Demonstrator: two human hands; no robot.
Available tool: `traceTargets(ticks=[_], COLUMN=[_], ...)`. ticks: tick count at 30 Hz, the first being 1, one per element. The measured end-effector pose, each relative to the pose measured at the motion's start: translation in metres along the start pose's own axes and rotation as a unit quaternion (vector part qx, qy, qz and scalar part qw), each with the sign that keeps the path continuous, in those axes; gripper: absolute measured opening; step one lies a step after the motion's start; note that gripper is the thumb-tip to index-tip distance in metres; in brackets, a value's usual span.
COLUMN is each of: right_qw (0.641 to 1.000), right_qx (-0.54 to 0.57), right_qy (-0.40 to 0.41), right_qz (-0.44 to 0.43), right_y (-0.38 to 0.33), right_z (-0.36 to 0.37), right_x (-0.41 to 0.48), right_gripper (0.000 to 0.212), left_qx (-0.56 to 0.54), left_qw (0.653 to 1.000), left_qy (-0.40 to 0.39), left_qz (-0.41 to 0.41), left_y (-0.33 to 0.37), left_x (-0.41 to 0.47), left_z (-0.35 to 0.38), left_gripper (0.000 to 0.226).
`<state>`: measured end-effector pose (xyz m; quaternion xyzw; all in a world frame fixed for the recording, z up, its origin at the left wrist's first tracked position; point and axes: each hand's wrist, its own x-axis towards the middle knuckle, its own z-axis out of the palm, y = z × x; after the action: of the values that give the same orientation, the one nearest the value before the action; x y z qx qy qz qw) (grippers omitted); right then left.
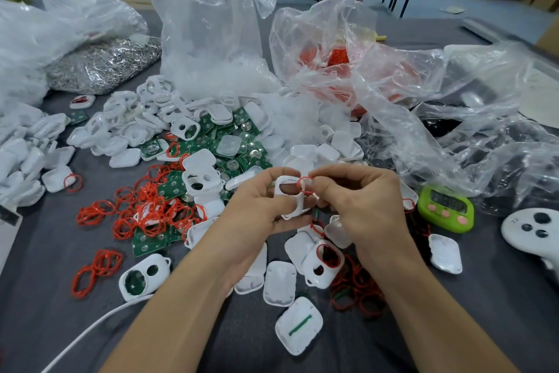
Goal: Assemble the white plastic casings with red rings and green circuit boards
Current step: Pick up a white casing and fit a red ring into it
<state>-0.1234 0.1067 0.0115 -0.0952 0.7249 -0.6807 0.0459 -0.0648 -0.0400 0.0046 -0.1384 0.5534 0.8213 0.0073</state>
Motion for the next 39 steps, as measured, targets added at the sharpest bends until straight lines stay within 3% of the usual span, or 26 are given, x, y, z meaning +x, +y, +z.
traceTargets(ticks=[4,8,13,18,23,26,32,39], right_qw=[0.997,0.989,0.973,0.981,0.981,0.973,0.961,0.956], right_qx=[-0.056,-0.109,-0.170,-0.150,-0.137,-0.142,-0.188,-0.198], right_qy=[0.029,-0.007,-0.020,-0.048,-0.006,-0.019,-0.026,-0.026], right_qz=[-0.033,-0.096,-0.154,-0.117,-0.138,-0.183,-0.201,-0.213], right_y=[0.000,0.000,0.006,0.004,-0.003,-0.008,0.001,0.002], right_z=[-0.008,-0.008,-0.003,-0.004,-0.007,-0.003,0.004,0.004], right_x=[0.002,-0.002,-0.007,-0.009,-0.007,-0.011,-0.011,-0.011], right_gripper=[0.016,0.023,0.029,0.038,0.036,0.048,0.032,0.030], left_qx=[-0.022,-0.072,-0.006,0.025,0.019,-0.045,-0.089,-0.096], left_qw=[1.000,0.997,0.998,0.996,0.998,0.999,0.995,0.995], left_qy=[0.015,0.009,0.043,0.049,0.050,0.021,-0.043,-0.011], left_qz=[0.004,-0.008,0.039,0.070,0.038,0.011,-0.016,-0.008], left_y=[0.002,0.004,-0.001,-0.003,-0.004,-0.006,-0.005,-0.003], left_x=[0.000,0.001,0.002,0.003,0.004,0.005,0.003,0.000], left_z=[-0.002,-0.002,-0.001,-0.001,0.000,0.002,0.002,0.003], left_gripper=[0.032,0.022,0.015,0.019,0.016,0.031,0.059,0.038])
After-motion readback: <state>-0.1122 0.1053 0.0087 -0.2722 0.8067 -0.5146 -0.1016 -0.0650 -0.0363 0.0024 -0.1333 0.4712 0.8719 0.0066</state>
